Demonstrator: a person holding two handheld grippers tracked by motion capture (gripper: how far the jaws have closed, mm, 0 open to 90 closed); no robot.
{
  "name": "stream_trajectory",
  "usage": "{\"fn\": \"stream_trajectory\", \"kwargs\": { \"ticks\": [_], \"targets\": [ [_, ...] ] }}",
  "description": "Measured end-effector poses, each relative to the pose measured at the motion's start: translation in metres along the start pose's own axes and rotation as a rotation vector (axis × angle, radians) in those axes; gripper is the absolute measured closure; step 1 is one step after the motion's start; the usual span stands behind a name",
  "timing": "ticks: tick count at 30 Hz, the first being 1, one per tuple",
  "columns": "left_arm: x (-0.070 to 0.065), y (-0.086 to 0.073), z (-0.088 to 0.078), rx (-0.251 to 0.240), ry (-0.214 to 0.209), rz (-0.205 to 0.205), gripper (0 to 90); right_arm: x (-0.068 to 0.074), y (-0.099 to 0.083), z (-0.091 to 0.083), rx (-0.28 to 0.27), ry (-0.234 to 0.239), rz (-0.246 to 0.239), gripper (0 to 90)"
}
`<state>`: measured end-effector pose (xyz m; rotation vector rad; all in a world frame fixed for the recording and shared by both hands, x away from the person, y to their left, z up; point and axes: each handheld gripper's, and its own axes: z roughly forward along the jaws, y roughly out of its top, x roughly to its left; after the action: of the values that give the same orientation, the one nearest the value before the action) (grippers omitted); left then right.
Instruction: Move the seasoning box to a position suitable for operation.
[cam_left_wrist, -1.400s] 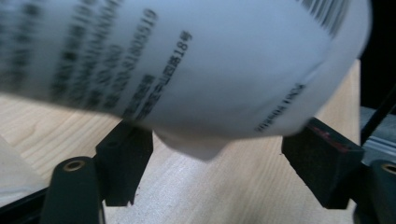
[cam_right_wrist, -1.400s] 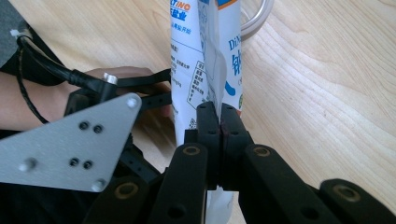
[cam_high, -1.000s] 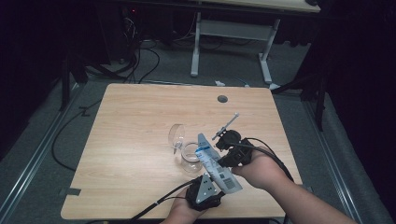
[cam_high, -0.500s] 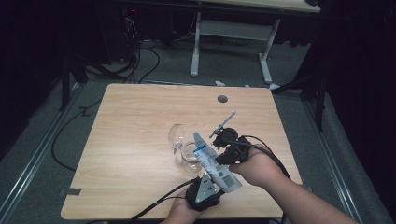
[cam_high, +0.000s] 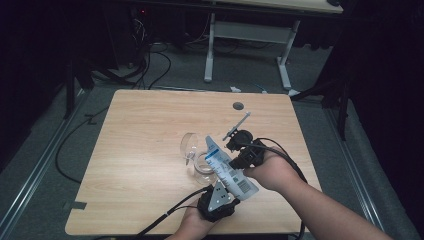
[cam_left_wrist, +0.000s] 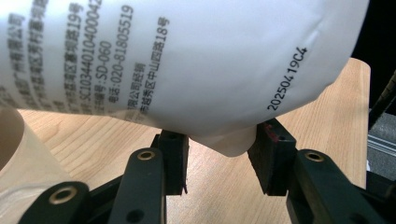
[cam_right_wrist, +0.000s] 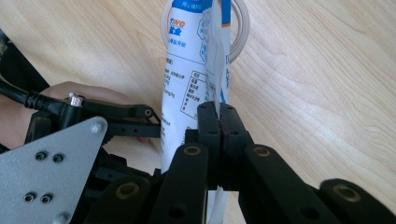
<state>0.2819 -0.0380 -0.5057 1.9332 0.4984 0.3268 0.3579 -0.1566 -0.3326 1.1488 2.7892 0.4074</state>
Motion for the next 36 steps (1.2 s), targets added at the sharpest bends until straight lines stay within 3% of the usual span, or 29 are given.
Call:
{"fn": "stream_trajectory", "kwargs": {
  "ticks": [5, 10, 16, 23, 27, 36],
  "targets": [
    [0.002, 0.002, 0.001, 0.007, -0.001, -0.001, 61.0, -0.003, 0.002, 0.001, -0.004, 0.001, -0.007, 89.9],
    [0.004, 0.003, 0.002, 0.011, -0.003, -0.006, 61.3, -0.005, 0.003, 0.002, -0.014, 0.035, 0.031, 89.8],
    [0.003, 0.005, 0.004, 0.013, -0.015, -0.013, 61.5, -0.005, 0.003, 0.003, -0.009, 0.026, 0.041, 89.6],
    [0.006, 0.008, 0.004, 0.001, -0.02, -0.022, 61.8, -0.004, 0.003, 0.003, -0.066, 0.017, 0.054, 89.7],
    [0.006, 0.008, 0.004, 0.004, -0.024, -0.017, 61.8, -0.002, 0.006, 0.005, -0.043, 0.0, 0.011, 90.0],
    [0.008, 0.01, 0.001, -0.012, -0.015, -0.026, 61.7, -0.006, 0.015, 0.002, -0.023, 0.016, -0.039, 90.0]
  ]
}}
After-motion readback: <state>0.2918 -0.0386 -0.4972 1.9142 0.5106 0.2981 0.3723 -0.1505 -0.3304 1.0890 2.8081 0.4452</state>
